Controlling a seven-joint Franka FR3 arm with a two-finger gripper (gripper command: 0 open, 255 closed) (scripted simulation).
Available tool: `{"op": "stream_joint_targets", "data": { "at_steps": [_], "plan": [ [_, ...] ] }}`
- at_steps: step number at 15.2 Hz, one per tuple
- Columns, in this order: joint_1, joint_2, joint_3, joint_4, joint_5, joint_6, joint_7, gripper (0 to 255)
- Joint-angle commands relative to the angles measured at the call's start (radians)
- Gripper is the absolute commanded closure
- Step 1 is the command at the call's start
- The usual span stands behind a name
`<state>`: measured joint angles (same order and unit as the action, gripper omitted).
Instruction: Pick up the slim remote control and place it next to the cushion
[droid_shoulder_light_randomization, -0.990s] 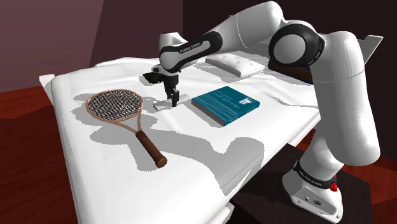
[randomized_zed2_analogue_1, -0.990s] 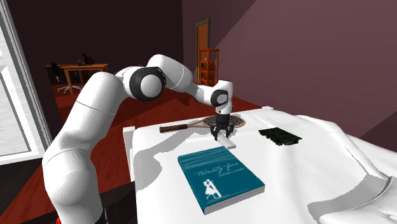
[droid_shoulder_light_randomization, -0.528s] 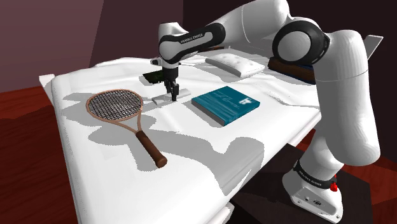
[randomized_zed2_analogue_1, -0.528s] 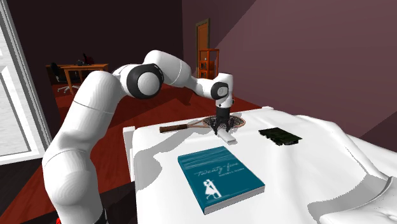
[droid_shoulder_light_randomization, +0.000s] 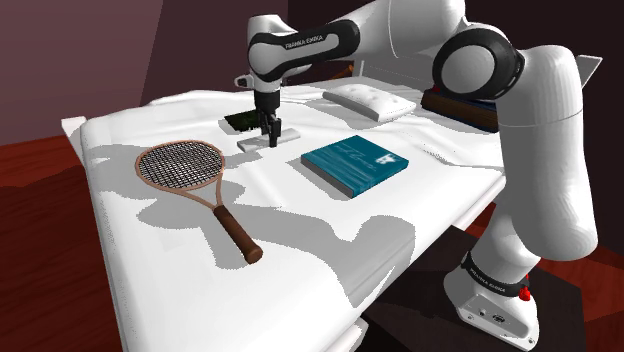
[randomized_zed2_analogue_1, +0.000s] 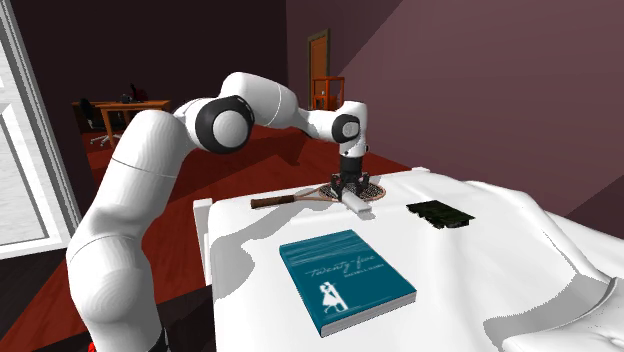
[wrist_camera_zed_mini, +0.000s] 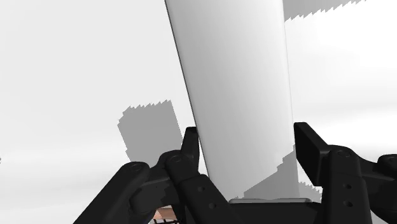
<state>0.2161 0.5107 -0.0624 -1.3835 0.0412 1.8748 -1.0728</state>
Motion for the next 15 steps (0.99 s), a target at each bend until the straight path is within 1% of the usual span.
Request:
{"op": "stream_joint_targets", "data": {
  "at_steps": [1, 8, 15],
  "plan": [
    [-0.001, -0.005, 0.0, 0.018, 0.0, -0.022, 0.0, 255],
    [-0.002, -0.011, -0.001, 0.102, -0.001, -0.113, 0.001, 255],
    [-0.005, -0.003, -0.001, 0.21, -0.001, -0.212, 0.003, 255]
  ]
}}
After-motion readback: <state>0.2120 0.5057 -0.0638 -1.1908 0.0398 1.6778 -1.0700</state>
